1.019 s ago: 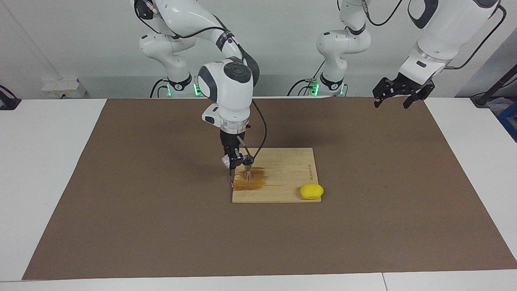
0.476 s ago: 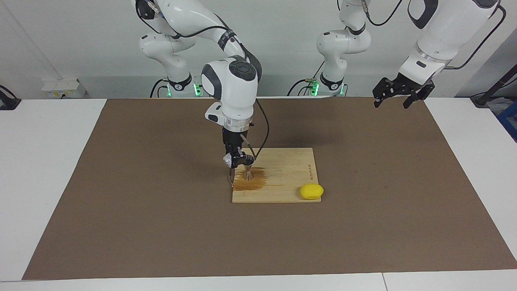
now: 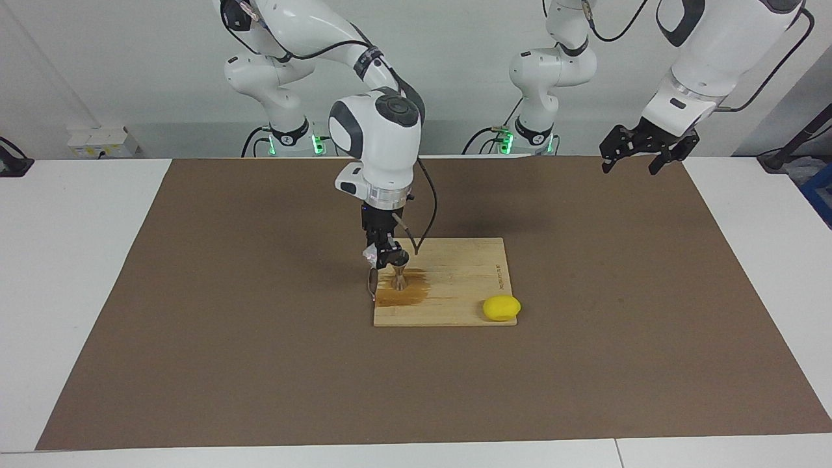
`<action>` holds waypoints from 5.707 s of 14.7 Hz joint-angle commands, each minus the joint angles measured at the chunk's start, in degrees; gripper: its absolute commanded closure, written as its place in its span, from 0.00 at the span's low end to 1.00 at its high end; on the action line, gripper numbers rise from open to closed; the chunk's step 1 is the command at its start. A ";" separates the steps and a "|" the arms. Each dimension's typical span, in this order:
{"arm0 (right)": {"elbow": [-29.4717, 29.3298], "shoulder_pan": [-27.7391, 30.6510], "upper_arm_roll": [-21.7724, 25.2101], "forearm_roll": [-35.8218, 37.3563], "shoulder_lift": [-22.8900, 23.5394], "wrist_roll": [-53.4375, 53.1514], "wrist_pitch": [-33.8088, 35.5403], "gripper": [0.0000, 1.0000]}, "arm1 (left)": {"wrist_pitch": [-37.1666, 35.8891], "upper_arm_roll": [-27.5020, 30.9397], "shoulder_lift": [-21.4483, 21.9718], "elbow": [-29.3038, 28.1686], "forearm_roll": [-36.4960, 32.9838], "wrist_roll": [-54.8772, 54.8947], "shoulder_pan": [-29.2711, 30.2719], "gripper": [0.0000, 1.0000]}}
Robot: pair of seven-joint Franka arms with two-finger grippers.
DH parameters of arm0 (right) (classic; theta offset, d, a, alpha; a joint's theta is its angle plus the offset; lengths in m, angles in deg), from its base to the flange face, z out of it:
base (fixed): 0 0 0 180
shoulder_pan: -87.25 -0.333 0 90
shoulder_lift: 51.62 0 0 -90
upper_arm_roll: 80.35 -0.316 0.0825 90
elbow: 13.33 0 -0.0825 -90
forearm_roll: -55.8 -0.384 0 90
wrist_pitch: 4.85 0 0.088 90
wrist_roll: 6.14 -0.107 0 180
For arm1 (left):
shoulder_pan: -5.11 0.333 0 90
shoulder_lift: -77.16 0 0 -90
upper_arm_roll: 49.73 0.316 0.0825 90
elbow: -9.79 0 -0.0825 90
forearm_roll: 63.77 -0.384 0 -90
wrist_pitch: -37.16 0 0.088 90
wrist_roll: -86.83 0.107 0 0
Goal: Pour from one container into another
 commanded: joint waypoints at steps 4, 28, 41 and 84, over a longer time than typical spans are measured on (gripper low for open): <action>-2.40 1.10 -0.20 -1.97 0.94 -0.97 2.36 1.00 | -0.06 0.23 1.65 -1.73 0.47 -0.07 0.11 0.00; 16.49 32.12 -0.20 -47.67 -2.40 33.81 -3.44 1.00 | -0.06 0.23 1.65 -1.73 0.47 -0.07 0.11 0.00; 23.79 43.21 -0.11 -57.70 1.64 58.18 -2.73 0.85 | -0.06 0.23 1.65 -1.73 0.47 -0.07 0.11 0.00; 1.20 27.03 0.59 -13.15 -20.24 89.20 23.72 0.00 | -0.06 0.14 1.65 -1.73 0.47 -0.07 0.11 0.00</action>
